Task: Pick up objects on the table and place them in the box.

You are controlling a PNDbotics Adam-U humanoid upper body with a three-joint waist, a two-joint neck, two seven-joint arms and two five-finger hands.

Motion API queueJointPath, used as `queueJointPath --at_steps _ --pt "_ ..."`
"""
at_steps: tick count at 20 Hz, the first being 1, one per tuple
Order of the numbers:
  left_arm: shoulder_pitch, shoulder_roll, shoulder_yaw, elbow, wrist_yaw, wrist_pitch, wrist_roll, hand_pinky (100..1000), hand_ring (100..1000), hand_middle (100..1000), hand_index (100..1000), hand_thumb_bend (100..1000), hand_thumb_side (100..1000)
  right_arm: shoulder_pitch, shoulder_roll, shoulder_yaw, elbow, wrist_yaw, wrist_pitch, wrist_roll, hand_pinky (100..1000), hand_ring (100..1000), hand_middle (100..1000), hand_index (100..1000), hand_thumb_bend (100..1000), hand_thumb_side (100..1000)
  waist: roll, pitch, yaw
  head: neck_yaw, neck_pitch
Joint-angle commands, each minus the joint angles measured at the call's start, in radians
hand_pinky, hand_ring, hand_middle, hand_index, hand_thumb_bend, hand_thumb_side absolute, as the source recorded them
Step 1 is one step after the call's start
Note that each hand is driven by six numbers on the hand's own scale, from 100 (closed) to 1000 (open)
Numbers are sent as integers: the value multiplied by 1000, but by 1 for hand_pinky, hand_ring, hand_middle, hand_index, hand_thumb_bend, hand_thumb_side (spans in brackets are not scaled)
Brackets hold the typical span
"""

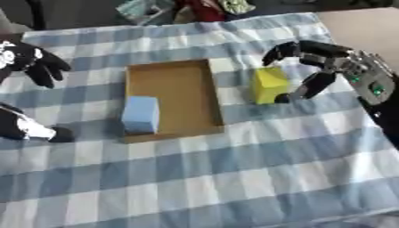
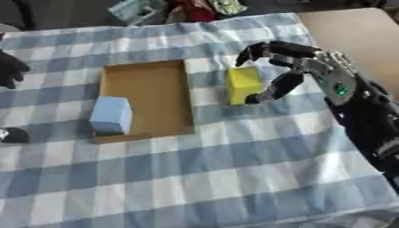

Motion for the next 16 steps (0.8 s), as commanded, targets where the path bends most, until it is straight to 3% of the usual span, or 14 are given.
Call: queueJointPath --at_steps 1,8,10,16 --pt "-17 13 10 -14 9 -1 0 612 567 574 755 859 262 -21 -10 -16 10 20 -21 17 796 841 765 807 524 519 0 -14 3 -4 -12" --pt "-15 10 11 -13 11 0 3 611 566 573 755 855 259 -28 5 -22 29 42 -15 -1 772 798 618 719 431 507 0 -11 9 -8 -16" --pt "-14 9 11 -12 12 0 4 611 566 573 755 857 259 -32 7 -25 28 44 -14 -9 763 786 579 690 432 466 0 -11 9 -10 -16" --pt "-12 11 13 -15 12 -1 5 611 566 573 755 856 262 -53 11 -27 10 19 -13 -29 751 767 528 650 403 431 -1 -15 9 -9 -14"
